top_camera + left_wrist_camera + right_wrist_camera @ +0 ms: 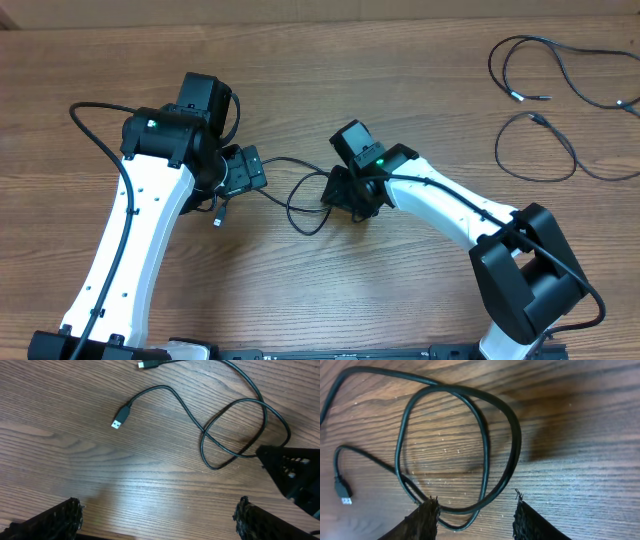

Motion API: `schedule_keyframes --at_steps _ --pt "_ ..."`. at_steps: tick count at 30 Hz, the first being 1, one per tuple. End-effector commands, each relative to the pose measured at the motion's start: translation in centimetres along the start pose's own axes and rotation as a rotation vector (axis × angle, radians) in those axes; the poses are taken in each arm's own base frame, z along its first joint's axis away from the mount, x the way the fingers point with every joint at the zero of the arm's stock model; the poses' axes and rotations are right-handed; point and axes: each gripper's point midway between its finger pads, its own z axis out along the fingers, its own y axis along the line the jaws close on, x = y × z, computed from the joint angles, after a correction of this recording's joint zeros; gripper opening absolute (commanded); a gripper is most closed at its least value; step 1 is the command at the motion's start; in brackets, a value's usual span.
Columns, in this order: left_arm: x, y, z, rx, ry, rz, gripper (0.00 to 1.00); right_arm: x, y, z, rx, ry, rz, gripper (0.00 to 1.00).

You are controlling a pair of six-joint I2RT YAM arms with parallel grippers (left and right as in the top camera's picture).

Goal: Untangle cables
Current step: 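Grasp a strand of the remaining cable with the right gripper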

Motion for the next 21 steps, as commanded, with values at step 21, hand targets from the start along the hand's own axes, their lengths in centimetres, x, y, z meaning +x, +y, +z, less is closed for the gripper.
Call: schedule_keyframes --at_steps 21 --pt "-0.09 -0.68 -0.38 0.025 -0.003 0.018 1.0 -0.76 -0.92 0.92 0.035 -0.056 0.062 0.43"
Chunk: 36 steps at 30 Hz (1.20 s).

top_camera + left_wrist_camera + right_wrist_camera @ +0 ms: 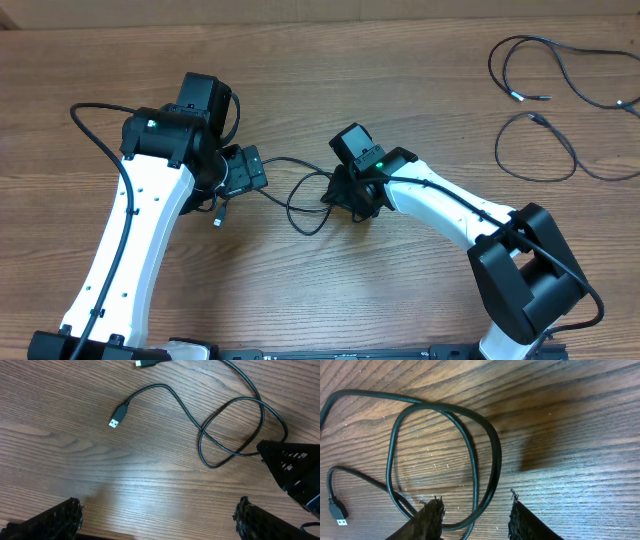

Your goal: Untangle cables

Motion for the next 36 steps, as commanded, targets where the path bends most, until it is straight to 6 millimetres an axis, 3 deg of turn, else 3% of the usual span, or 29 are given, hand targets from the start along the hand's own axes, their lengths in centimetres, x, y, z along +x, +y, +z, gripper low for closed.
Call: schedule_keyframes --at_steps 1,12,14,17,20,25,28,32,36 --pt "-0.2 -0.5 -0.4 0.015 -0.009 0.017 0.99 -0.1 -0.4 0.7 0.017 -0.005 0.01 0.43" --pt "-0.2 -0.5 -0.4 0.015 -0.009 0.043 1.0 0.2 0.2 1.4 -0.015 0.025 0.006 0.28" --pt "-0.2 -0.5 -0.4 0.015 -0.01 0.043 0.99 0.3 0.4 1.4 -0.027 0.036 -0.011 0.22" --pt "-0.3 -0.6 -0.4 0.017 -0.013 0.054 1.0 0.3 1.2 0.9 -0.065 0.061 -0.019 0.04" --pt "-0.3 -0.6 -0.4 0.017 -0.013 0.054 1.0 -0.2 2.6 -0.3 -0.125 0.072 -0.063 0.04" --pt "-0.3 -0.6 -0.4 0.017 -0.013 0.054 0.99 -1.5 5.5 -4.5 -0.222 0.03 -0.175 0.04" --pt "-0.3 -0.6 -0.4 0.017 -0.013 0.054 0.99 -2.2 7.3 -8.4 -0.28 -0.029 -0.249 0.04" --pt "-0.3 -0.6 -0.4 0.016 -0.012 0.054 0.99 -2.5 10.1 -15.5 -0.399 -0.158 -0.434 0.04" --pt "-0.3 -0.6 -0.4 0.017 -0.012 0.054 1.0 -2.3 11.4 -22.3 -0.489 -0.319 -0.567 0.04"
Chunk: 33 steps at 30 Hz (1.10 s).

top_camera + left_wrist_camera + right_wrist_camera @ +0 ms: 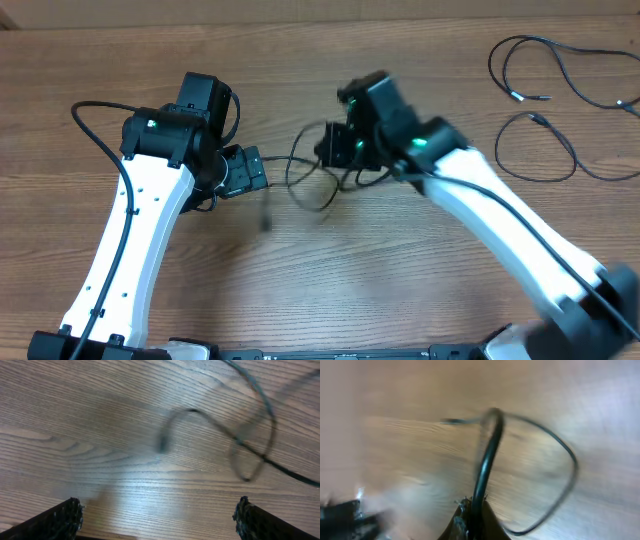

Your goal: Untangle cables

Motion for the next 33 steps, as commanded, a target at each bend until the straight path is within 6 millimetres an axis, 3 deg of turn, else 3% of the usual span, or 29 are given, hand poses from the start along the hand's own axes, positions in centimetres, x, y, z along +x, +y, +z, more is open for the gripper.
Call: schedule_keyframes --at_steps 1,7,13,18,22,28,33 --pt "-0.2 -0.5 -0.4 0.014 -0.01 0.024 0.99 -2.5 3.8 -6.6 -0.076 -0.178 -0.186 0.04" --pt "-0.2 -0.5 -0.4 0.015 -0.01 0.023 1.0 -3.9 5.2 -13.4 -0.071 -0.383 -0.221 0.04" --pt "-0.2 -0.5 -0.4 0.015 -0.009 0.024 1.0 -3.6 8.7 -18.3 -0.204 -0.491 -0.332 0.04" --pt "-0.2 -0.6 -0.4 0.019 -0.007 0.024 0.99 -4.6 10.7 -21.8 -0.271 -0.622 -0.371 0.04" --pt "0.5 -2.2 -0.5 0.113 0.03 0.121 1.0 -6.1 9.8 -22.2 -0.204 -0.694 -0.341 0.04" --pt "2.8 -6.7 -1.9 0.413 0.097 0.419 1.0 -8.7 5.2 -21.0 0.041 -0.772 -0.218 0.04" --pt "4.4 -8.9 -3.1 0.573 0.108 0.58 1.0 -9.1 5.0 -19.7 -0.021 -0.752 -0.042 0.04"
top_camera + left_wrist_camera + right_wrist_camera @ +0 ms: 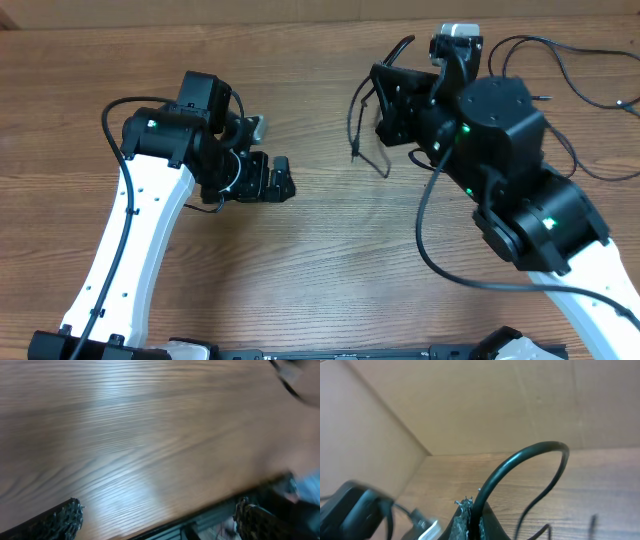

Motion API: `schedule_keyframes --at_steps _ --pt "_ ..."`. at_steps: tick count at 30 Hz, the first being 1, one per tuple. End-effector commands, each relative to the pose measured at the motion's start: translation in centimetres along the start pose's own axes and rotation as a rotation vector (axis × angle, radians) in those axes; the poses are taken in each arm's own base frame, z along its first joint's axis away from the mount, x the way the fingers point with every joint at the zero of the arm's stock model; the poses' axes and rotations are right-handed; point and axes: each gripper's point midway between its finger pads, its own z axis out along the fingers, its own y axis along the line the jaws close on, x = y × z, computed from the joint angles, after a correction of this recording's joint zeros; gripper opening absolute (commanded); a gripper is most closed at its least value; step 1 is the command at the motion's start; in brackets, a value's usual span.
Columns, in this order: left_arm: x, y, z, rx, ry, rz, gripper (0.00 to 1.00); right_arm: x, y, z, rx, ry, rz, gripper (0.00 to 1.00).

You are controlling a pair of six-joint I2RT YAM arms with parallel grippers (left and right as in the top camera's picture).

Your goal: Untangle cables

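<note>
A black cable (pixel 352 128) hangs in the air over the table's far middle, and my right gripper (pixel 382 100) is shut on it, raised high toward the camera. In the right wrist view the cable (pixel 520 457) arches up out of the shut right gripper (pixel 472 510), and a strand trails down to the right. My left gripper (pixel 285 186) sits low over the table at left centre, pointing right. It stands open in its own view (pixel 160 510), with only blurred bare wood between the fingers.
Two more black cables lie at the far right: one looped near the back edge (pixel 530 45), another (pixel 590 100) partly hidden behind my raised right arm. The table's front edge (pixel 240 497) shows in the left wrist view.
My right gripper, still shut on the cable, has gone higher and to the right, and the cable now hangs free of the table. My left gripper has shifted right and turned; no cable shows in its view.
Both grippers stood open over the looped cable lying mid-table, the right one over the loop, the left near the USB plug. Then the right was shut on the loop and lifting it. Now it holds the cable high toward the back right.
</note>
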Motion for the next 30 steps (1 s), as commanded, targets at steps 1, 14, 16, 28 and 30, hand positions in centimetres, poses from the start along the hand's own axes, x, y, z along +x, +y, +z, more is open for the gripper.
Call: schedule_keyframes --at_steps 1,14,16,28,30 --pt "0.2 -3.7 -0.3 0.169 0.001 0.204 1.0 -1.4 -0.6 0.0 0.04 -0.06 0.142 0.04" --pt "0.4 -8.9 1.5 0.208 -0.025 0.441 1.0 -1.1 0.8 0.6 -0.039 -0.029 0.357 0.04" --pt "0.0 -9.5 1.6 0.215 -0.046 0.449 1.0 -1.1 1.2 0.6 -0.059 -0.02 0.408 0.04" --pt "-3.3 -9.3 1.9 0.134 -0.163 0.402 0.98 -1.9 2.9 0.4 -0.15 -0.02 0.448 0.04" --pt "-4.0 -9.2 2.0 0.124 -0.185 0.377 0.98 -1.8 3.0 0.4 -0.155 -0.015 0.447 0.04"
